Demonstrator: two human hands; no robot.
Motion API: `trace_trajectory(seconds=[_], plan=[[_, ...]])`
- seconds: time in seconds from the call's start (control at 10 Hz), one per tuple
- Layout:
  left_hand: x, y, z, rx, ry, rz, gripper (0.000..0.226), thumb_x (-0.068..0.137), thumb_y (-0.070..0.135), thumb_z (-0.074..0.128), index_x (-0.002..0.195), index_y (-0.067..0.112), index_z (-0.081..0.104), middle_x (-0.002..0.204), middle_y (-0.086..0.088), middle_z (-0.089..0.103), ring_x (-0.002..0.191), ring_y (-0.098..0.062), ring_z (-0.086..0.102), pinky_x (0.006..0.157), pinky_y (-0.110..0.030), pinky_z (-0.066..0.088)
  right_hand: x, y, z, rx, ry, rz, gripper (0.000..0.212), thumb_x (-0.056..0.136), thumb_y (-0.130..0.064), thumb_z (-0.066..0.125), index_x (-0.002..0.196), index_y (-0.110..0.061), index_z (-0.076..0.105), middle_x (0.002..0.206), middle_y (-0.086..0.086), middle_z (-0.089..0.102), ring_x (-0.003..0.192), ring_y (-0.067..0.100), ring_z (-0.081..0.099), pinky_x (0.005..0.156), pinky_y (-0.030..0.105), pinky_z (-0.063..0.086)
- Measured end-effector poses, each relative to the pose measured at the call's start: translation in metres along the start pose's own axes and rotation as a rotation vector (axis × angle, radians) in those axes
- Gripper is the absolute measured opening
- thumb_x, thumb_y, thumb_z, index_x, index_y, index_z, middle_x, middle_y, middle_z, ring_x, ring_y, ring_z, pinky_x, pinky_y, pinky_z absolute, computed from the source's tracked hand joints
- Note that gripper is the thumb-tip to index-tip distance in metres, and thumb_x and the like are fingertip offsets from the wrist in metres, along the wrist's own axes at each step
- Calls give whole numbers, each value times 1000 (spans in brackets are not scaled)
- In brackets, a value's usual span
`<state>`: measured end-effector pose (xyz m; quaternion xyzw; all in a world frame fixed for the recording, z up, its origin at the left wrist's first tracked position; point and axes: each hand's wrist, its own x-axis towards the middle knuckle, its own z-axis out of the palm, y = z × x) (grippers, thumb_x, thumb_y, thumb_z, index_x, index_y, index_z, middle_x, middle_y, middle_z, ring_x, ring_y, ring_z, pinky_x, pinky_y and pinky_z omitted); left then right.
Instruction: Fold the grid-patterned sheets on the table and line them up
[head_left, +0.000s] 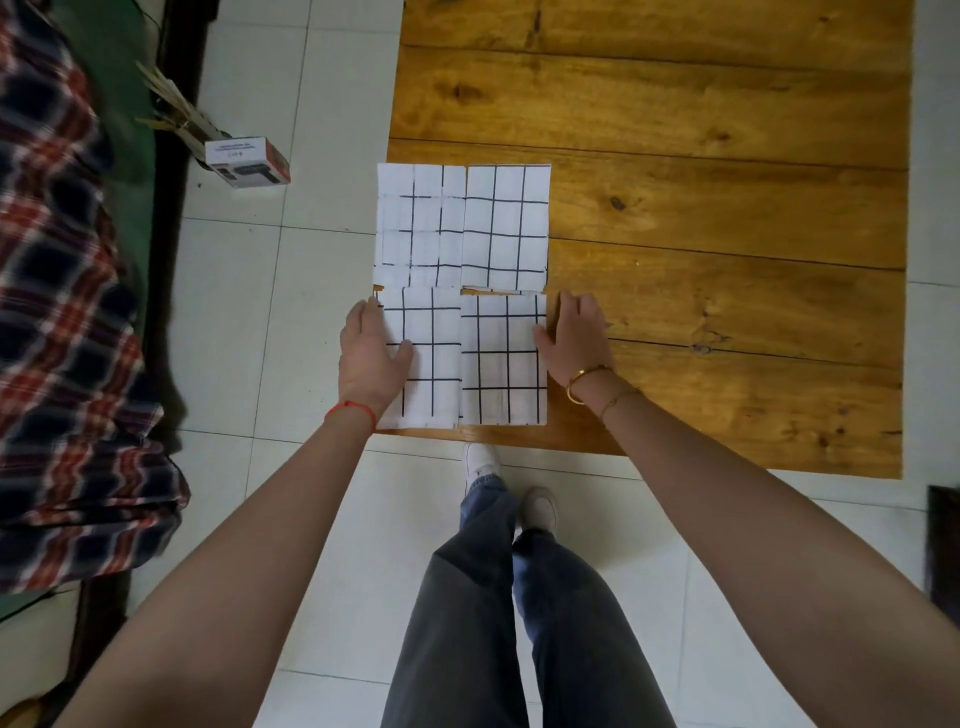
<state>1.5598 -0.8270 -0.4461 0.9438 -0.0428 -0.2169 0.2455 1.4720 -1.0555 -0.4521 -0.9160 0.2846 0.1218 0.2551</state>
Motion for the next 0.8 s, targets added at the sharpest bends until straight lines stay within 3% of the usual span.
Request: trace_trajectory(seconds=[0.2, 0.3, 0.6, 0.8], plan=[[30, 10, 3, -28, -72, -23, 71, 92, 18, 57, 151, 6, 19, 160, -10, 12, 147, -23, 11, 116, -30, 16, 18, -14, 8, 37, -12, 46, 43, 91, -24, 53, 128, -6, 40, 123, 14, 42, 109, 26, 46, 83, 30, 44], [35, 9, 5, -42, -88, -5, 69, 91, 16, 56, 150, 4, 21, 158, -12, 18, 146, -24, 15, 116, -30, 16, 21, -17, 12, 35, -10, 46, 47, 91, -22, 53, 133, -6, 38, 128, 15, 39, 113, 26, 44, 87, 29, 43], [31, 10, -11, -9, -114, 28, 67, 90, 16, 58, 148, 8, 26, 156, -10, 22, 143, -25, 20, 114, -34, 23, 17, -18, -2, 15, -18, 77, 48, 90, -23, 53, 132, -6, 39, 128, 14, 39, 116, 27, 43, 91, 34, 47], [10, 26, -43, 108, -21, 148, 65, 92, 19, 56, 149, 8, 26, 157, -8, 22, 144, -22, 19, 114, -37, 28, 0, -15, -38, -110, 11, -50, 58, 91, -29, 53, 142, -11, 31, 136, 11, 38, 121, 27, 39, 97, 39, 43]])
